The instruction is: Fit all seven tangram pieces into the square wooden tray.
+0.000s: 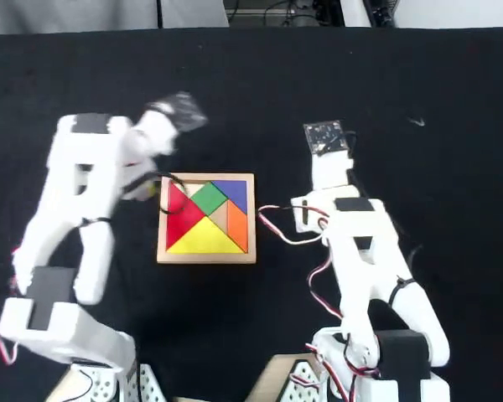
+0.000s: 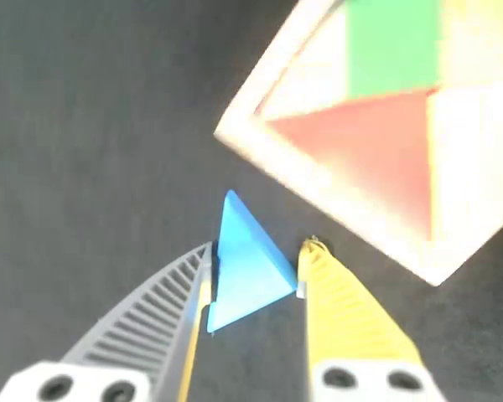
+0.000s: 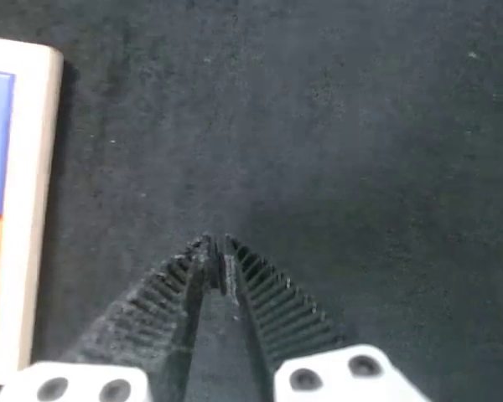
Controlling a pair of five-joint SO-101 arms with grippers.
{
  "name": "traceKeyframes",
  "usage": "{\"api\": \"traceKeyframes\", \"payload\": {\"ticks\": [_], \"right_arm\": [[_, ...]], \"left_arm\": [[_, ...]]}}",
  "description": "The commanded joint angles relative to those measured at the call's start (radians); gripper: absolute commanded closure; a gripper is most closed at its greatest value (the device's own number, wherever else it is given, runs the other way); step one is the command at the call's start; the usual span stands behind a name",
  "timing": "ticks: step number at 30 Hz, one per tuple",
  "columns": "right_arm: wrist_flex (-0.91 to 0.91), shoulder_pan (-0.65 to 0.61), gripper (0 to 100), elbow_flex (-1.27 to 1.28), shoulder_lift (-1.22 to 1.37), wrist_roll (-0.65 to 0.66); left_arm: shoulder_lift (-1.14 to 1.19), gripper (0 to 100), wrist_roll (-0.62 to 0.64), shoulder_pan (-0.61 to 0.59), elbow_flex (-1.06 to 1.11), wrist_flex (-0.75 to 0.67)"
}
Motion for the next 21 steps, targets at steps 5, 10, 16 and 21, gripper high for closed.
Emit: {"api": "traceKeyframes", "payload": {"ticks": [5, 10, 16, 21], "right_arm": [[-0.018, 0.094, 98.7, -0.035, -0.001, 0.006], [-0.021, 0.097, 98.7, -0.036, -0.001, 0.008], [-0.043, 0.095, 98.7, -0.031, -0.001, 0.008], [-0.043, 0.095, 98.7, -0.03, -0.001, 0.008]], "left_arm": [[0.172, 87, -0.095, 0.157, -0.193, -0.078], [0.265, 87, -0.095, 0.17, -0.24, -0.087], [0.293, 87, -0.098, 0.166, -0.259, -0.092], [0.293, 87, -0.1, 0.168, -0.262, -0.097]]}}
